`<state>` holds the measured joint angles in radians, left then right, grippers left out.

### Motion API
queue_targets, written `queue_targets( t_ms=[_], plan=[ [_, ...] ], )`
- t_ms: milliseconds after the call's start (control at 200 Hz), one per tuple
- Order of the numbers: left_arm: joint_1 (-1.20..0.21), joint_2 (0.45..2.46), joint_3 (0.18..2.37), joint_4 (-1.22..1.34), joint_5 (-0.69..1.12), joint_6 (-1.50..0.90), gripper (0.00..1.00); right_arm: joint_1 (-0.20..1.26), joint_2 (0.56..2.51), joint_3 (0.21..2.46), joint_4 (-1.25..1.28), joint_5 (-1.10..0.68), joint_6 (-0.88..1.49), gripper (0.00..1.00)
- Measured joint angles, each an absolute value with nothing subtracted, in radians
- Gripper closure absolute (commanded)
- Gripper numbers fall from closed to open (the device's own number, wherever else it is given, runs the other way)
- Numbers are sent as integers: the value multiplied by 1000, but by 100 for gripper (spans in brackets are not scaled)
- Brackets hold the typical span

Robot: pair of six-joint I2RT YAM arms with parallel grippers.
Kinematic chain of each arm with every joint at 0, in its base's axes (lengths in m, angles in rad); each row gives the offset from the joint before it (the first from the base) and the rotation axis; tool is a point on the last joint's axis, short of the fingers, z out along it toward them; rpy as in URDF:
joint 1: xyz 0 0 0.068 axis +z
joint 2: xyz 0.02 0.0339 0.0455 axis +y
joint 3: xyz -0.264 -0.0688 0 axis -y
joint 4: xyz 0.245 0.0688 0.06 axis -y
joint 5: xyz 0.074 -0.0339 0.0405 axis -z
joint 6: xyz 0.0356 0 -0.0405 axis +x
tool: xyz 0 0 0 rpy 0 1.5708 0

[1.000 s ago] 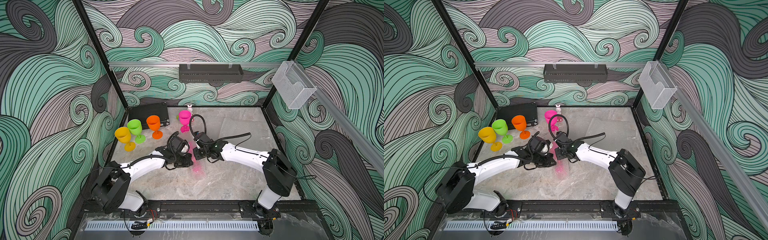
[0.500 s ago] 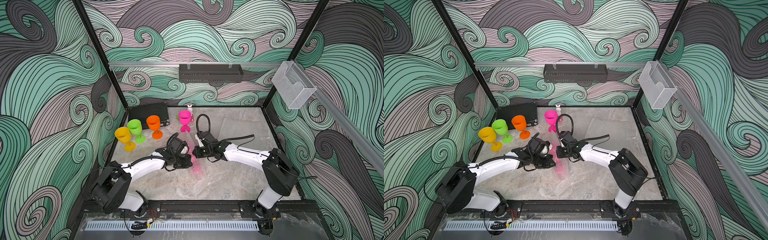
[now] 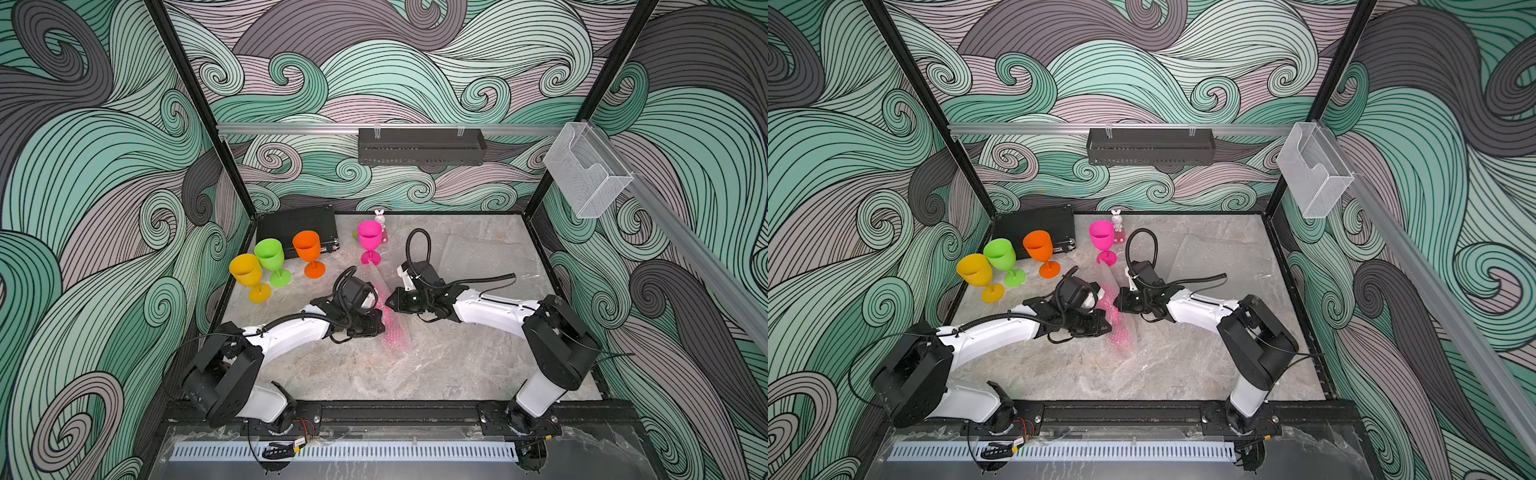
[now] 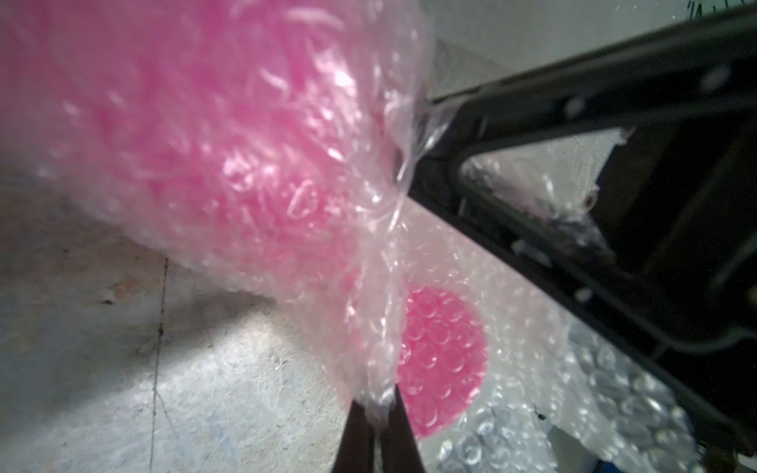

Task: Unpack wine glasses from bubble wrap
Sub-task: Unwrap the bubble wrap at the center of the board.

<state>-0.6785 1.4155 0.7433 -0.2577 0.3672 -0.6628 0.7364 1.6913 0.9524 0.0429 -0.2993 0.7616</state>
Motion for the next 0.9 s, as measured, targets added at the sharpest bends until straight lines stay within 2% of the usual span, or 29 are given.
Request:
queue_targets(
  t_ms=[711, 901],
  plan=[
    [-678, 1471, 765, -282, 336, -646, 100, 703, 1683, 843, 290, -387, 1005, 86],
    [-678, 1469, 768, -333, 335, -638, 85, 685, 1659, 826, 321, -375, 1007, 86]
  ],
)
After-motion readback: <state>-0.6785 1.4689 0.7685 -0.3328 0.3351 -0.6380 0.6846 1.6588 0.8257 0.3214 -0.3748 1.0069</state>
